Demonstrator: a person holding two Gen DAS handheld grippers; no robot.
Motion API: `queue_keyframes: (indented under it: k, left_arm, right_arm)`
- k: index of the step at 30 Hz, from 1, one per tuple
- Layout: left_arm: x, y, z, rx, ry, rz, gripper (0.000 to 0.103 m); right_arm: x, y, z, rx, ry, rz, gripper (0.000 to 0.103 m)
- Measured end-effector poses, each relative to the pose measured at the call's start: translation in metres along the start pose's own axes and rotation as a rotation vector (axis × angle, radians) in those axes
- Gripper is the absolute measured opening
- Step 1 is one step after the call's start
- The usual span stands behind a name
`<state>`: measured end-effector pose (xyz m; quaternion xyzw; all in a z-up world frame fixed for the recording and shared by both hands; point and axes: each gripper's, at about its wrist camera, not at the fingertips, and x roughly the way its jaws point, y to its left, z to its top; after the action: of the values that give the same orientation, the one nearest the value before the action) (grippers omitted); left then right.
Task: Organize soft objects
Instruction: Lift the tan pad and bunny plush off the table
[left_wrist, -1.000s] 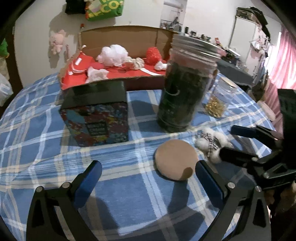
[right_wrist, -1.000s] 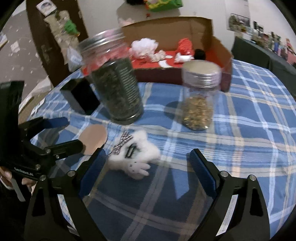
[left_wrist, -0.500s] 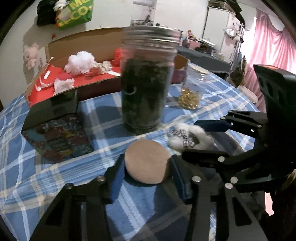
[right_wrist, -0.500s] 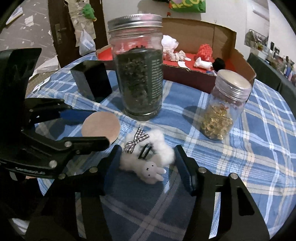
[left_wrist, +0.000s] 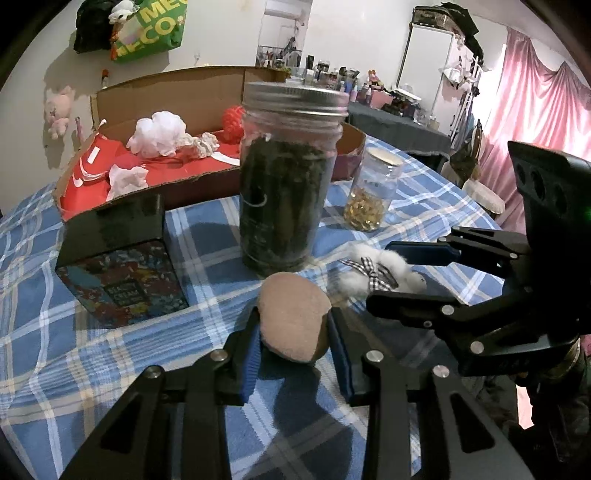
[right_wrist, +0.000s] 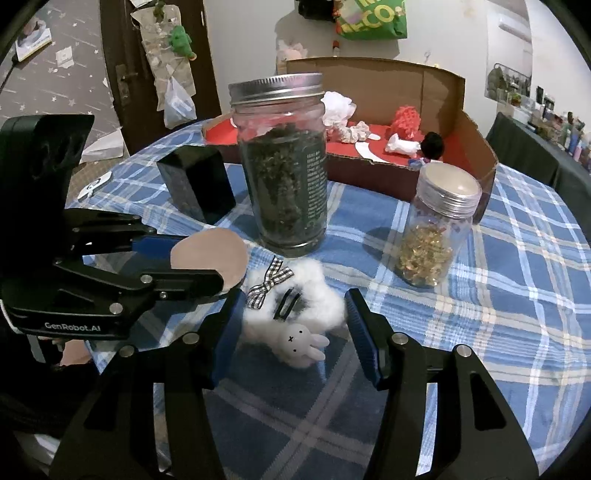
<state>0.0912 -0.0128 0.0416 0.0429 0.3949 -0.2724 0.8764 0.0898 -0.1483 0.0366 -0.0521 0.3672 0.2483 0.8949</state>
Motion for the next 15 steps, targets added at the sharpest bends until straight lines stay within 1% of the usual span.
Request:
queue_keyframes:
  k: [7,15]
  left_arm:
    - [-0.004,0.005,-0.002,-0.025,0.0,-0.006,0.036]
    - [-0.016,0.023,-0.007,-0.077,-0.006,0.011,0.036]
  right_arm:
    - [-0.003,0.001,0.0,0.007,0.002,-0.002,0.053]
    - [-0.009,-0.008,-0.004,0.034,0.006,-0.017,0.054]
